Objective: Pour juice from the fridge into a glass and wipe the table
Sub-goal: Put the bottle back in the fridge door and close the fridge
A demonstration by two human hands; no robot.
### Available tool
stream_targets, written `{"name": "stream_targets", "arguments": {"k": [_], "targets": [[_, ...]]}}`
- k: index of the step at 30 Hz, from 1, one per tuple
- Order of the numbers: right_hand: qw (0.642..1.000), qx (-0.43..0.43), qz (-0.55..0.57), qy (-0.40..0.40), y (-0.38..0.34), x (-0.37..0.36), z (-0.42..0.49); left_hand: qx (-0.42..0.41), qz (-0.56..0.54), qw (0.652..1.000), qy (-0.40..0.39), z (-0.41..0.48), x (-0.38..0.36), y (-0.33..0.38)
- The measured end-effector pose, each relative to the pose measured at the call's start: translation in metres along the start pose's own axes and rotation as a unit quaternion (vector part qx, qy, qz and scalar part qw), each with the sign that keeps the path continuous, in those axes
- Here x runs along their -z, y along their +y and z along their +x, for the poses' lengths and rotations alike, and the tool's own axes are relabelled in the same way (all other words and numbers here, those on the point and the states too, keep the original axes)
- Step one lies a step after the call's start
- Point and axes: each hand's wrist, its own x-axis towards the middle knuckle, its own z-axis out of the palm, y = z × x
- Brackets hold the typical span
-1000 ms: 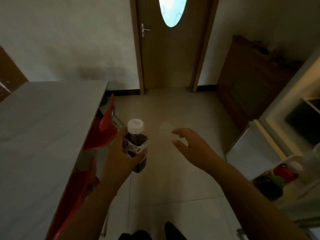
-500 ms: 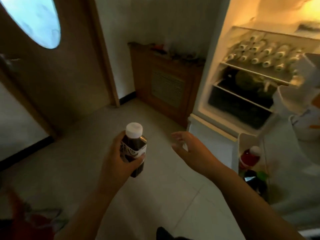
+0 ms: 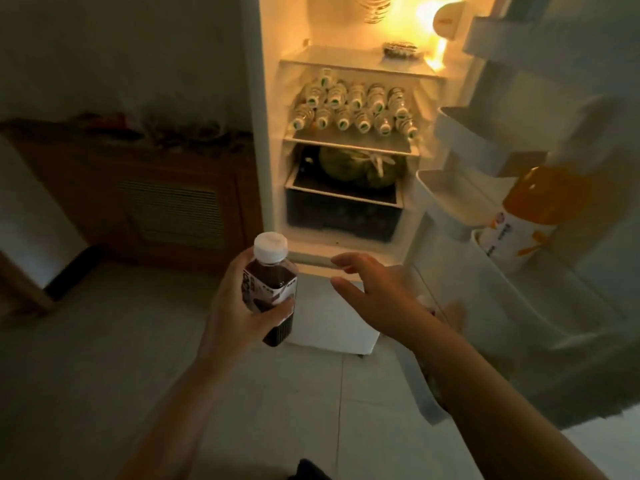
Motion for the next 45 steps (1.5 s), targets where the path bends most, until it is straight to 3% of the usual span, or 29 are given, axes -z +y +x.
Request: {"name": "stream_targets", "arguments": {"k": [6, 12, 16, 24, 32, 36, 45], "targets": [[0.995, -0.060, 0.000, 0.082, 0.007, 0.027, 0.040, -0.036, -0.030, 0.997, -0.063, 0.086, -0.023, 0.005], [0.973, -0.136, -0.031, 0.183, 0.001, 0.064, 0.020, -0.094, -0.092, 0.977, -0.170, 0.142, -0.065, 0.024], [0.938, -0.211, -0.040, 0.273, -0.016, 0.079, -0.013, -0.153, -0.135, 0.946, -0.251, 0.162, -0.087, 0.050], [0.839, -0.348, -0.103, 0.406, -0.060, 0.069, -0.081, -0.171, -0.236, 0.880, -0.376, 0.152, -0.126, 0.098], [0.807, -0.343, -0.162, 0.452, -0.093, 0.078, -0.126, -0.193, -0.309, 0.847, -0.387, 0.126, -0.158, 0.155], [0.795, -0.339, -0.183, 0.470, -0.096, 0.089, -0.147, -0.236, -0.302, 0.851, -0.360, 0.113, -0.186, 0.178], [0.791, -0.350, -0.219, 0.451, -0.087, 0.100, -0.185, -0.228, -0.242, 0.883, -0.332, 0.083, -0.244, 0.195]]}}
